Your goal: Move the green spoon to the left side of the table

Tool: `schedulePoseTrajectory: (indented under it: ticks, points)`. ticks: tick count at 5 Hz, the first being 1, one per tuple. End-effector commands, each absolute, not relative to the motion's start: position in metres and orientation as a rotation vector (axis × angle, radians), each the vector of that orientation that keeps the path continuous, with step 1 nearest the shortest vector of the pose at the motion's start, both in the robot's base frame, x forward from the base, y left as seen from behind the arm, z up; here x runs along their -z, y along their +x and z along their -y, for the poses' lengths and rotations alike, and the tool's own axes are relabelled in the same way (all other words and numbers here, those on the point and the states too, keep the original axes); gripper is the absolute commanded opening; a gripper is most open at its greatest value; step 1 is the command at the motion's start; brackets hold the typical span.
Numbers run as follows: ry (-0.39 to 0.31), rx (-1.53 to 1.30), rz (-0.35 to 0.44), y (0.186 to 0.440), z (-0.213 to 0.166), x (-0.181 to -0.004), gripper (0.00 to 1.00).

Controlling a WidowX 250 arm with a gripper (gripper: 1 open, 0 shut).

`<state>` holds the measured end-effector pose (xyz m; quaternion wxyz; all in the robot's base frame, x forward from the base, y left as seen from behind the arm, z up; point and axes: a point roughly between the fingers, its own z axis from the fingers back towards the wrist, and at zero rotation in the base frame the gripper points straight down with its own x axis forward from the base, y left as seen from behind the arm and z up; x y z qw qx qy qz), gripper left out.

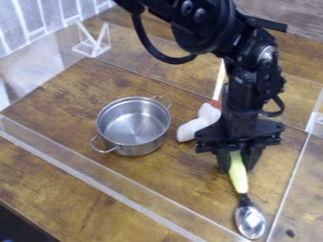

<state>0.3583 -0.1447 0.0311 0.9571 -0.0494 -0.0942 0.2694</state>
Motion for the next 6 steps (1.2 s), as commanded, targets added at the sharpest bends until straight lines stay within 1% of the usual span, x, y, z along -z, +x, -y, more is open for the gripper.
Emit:
schedulePoseTrajectory:
  ticks: [1, 4, 5, 6]
  points:
    - [-0.141, -0.546, 0.236, 0.369, 0.141, -0.049, 0.0]
    - [-0.16, -0.511, 0.233, 0.372, 0.139, -0.048, 0.0]
    - [-0.143, -0.368, 0.218, 0.374, 0.138, -0.063, 0.0]
    - [-0.138, -0.199, 0.195, 0.378, 0.133, -0.092, 0.0]
